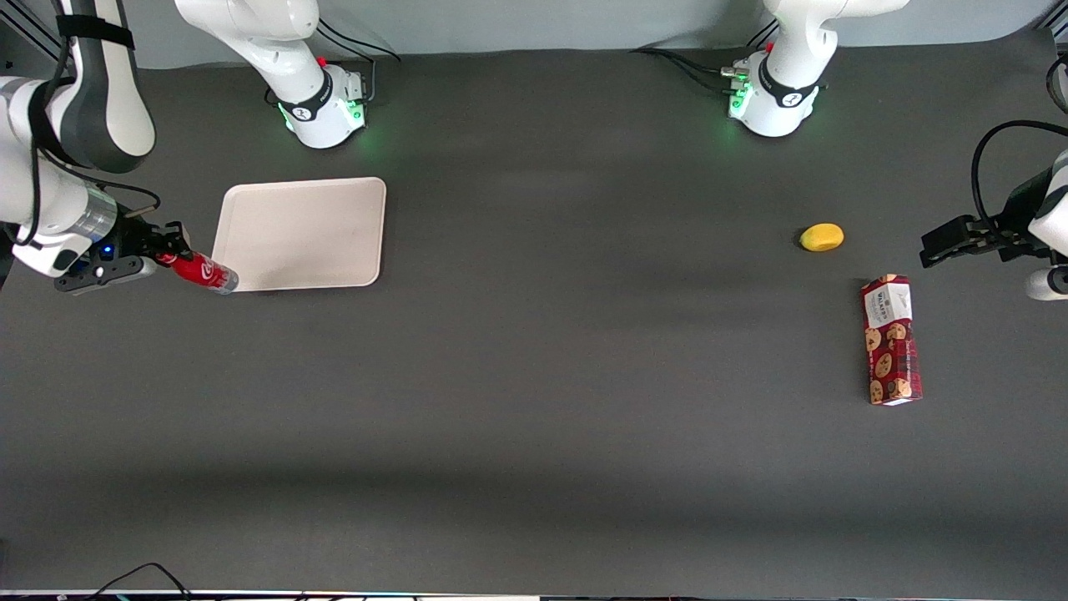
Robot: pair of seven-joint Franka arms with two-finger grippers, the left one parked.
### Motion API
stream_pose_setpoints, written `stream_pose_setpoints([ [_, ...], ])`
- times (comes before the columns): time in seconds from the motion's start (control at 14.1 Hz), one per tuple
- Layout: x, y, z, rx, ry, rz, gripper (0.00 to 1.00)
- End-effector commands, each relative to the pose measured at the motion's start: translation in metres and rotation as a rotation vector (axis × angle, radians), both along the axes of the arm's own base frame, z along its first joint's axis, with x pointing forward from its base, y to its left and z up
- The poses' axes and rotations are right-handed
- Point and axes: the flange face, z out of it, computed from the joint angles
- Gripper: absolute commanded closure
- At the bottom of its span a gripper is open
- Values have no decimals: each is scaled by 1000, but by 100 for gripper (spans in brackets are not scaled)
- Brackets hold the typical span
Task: Place coke bottle on tray
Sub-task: 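Lift the bottle and carry it onto the white tray's corner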
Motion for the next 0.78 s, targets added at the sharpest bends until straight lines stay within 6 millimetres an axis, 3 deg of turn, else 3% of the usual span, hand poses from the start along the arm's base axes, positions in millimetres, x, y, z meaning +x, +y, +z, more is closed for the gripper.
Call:
stream_pose_setpoints([
  [0.0, -39, -33, -22, -7, -33, 9, 100],
  [0.14, -62, -49, -44, 1, -16, -35, 100],
  [0.43, -82, -61, -68, 1, -34, -57, 100],
  [0.71, -82, -60, -70, -1, -40, -56, 100],
])
